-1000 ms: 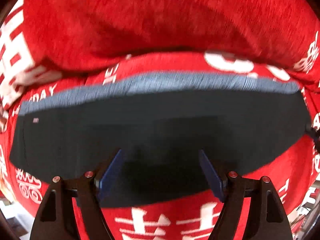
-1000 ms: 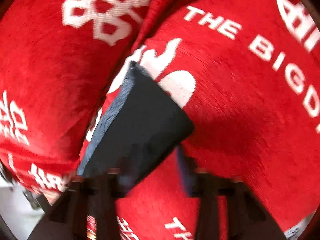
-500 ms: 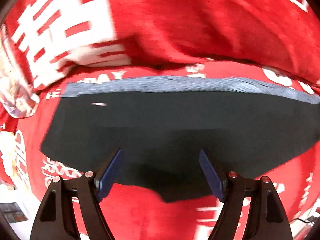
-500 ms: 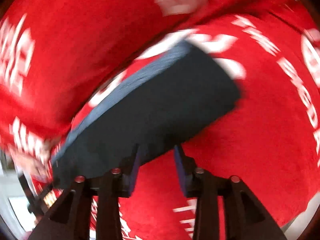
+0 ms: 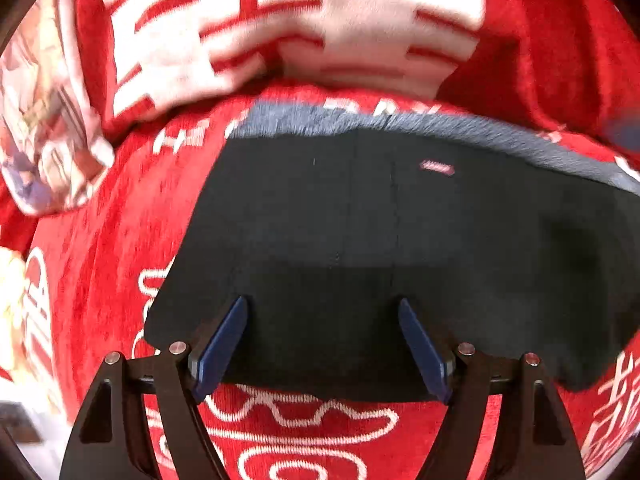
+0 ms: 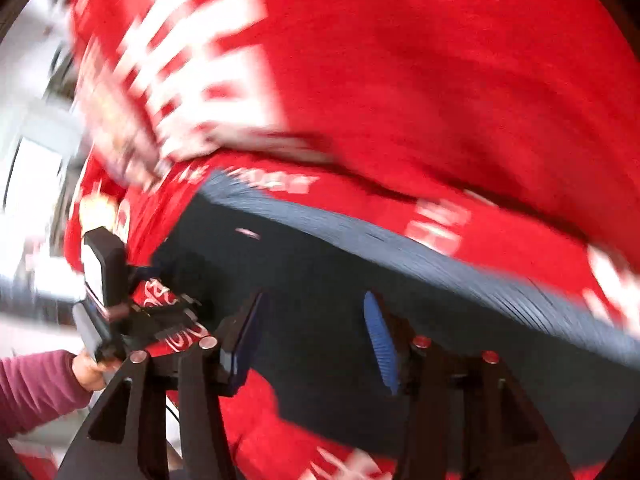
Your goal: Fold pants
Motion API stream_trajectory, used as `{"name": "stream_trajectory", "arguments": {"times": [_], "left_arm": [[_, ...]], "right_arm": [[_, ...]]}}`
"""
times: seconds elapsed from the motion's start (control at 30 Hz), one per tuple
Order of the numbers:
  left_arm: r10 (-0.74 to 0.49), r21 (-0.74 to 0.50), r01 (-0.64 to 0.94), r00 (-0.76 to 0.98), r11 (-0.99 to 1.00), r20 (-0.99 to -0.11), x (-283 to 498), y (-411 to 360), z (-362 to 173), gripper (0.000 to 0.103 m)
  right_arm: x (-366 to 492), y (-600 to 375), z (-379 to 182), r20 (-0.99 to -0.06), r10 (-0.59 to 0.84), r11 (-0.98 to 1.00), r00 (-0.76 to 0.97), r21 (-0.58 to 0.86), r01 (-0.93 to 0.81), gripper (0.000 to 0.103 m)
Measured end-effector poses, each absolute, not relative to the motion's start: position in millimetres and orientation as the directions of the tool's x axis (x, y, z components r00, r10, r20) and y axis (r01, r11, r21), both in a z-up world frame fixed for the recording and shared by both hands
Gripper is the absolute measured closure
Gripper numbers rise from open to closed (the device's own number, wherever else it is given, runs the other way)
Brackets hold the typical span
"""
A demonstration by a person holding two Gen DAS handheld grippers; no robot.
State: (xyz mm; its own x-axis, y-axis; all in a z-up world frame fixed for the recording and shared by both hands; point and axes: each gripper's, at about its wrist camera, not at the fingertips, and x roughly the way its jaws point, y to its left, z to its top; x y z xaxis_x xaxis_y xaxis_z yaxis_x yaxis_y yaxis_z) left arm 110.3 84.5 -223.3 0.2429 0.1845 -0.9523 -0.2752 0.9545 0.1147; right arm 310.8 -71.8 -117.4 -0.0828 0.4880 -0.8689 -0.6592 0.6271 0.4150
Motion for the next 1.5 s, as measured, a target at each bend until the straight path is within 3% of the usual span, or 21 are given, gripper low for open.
{"name": "stream_trajectory", "arguments": {"times": [0.07, 0.27, 0.57, 0.6, 0.63, 0.67, 0.9, 0.97, 1.03, 1.1, 1.17, 1.4, 1.43, 1.47, 1.5], "left_arm": [[0.197, 0.134, -0.234, 0.271, 0.963, -0.942, 104, 77, -224, 0.019], [0.178, 0.092, -0.250, 0.347, 0.964, -0.921, 88, 80, -226, 0.019], [0.162, 0.062, -0.256, 0.387, 0.965, -0.908, 83, 82, -224, 0.019], [0.159, 0.060, -0.256, 0.389, 0.965, -0.907, 84, 83, -224, 0.019], [0.157, 0.058, -0.254, 0.390, 0.965, -0.907, 84, 84, -224, 0.019], [0.151, 0.051, -0.255, 0.388, 0.965, -0.909, 83, 85, -223, 0.019], [0.093, -0.025, -0.297, 0.377, 0.954, -0.922, 71, 102, -207, 0.019], [0.103, -0.011, -0.296, 0.366, 0.955, -0.925, 71, 105, -205, 0.019], [0.117, 0.006, -0.296, 0.359, 0.955, -0.926, 74, 110, -198, 0.019], [0.122, 0.002, -0.303, 0.377, 0.953, -0.918, 79, 118, -188, 0.019], [0.140, 0.016, -0.304, 0.392, 0.953, -0.909, 91, 126, -180, 0.019], [0.167, 0.070, -0.373, 0.233, 0.925, -0.958, 143, 164, -228, 0.018], [0.144, 0.056, -0.380, 0.207, 0.923, -0.968, 144, 167, -238, 0.016], [0.150, 0.050, -0.412, 0.214, 0.910, -0.965, 142, 172, -242, 0.003], [0.167, 0.062, -0.424, 0.213, 0.904, -0.963, 141, 175, -244, 0.000]], "right_arm": [[302, -12, -129, -0.881, 0.458, 0.563, -0.116, 0.388, -0.729, 0.047], [285, 132, -157, -0.911, 0.399, 0.403, -0.103, 0.275, -0.873, 0.047], [299, 204, -204, -0.947, 0.294, 0.360, -0.129, 0.234, -0.903, 0.047], [302, 206, -208, -0.945, 0.289, 0.366, -0.153, 0.256, -0.895, 0.055], [306, 205, -211, -0.937, 0.289, 0.382, -0.198, 0.303, -0.873, 0.072], [309, 205, -212, -0.930, 0.290, 0.397, -0.226, 0.332, -0.856, 0.096], [293, 207, -183, -0.868, 0.373, 0.345, -0.328, 0.458, -0.819, 0.096], [290, 214, -195, -0.903, 0.329, 0.369, -0.278, 0.393, -0.842, 0.096], [286, 219, -212, -0.932, 0.290, 0.408, -0.217, 0.326, -0.853, 0.089], [284, 206, -204, -0.931, 0.329, 0.468, -0.159, 0.307, -0.829, 0.076], [282, 187, -188, -0.931, 0.348, 0.498, -0.113, 0.285, -0.819, 0.074], [282, -10, -152, -0.927, 0.373, 0.762, -0.036, 0.328, -0.558, 0.074], [276, -50, -152, -0.924, 0.381, 0.803, -0.039, 0.352, -0.481, 0.074], [268, -81, -154, -0.917, 0.396, 0.833, -0.043, 0.379, -0.403, 0.073], [264, -113, -156, -0.905, 0.423, 0.848, -0.052, 0.415, -0.329, 0.071]]}}
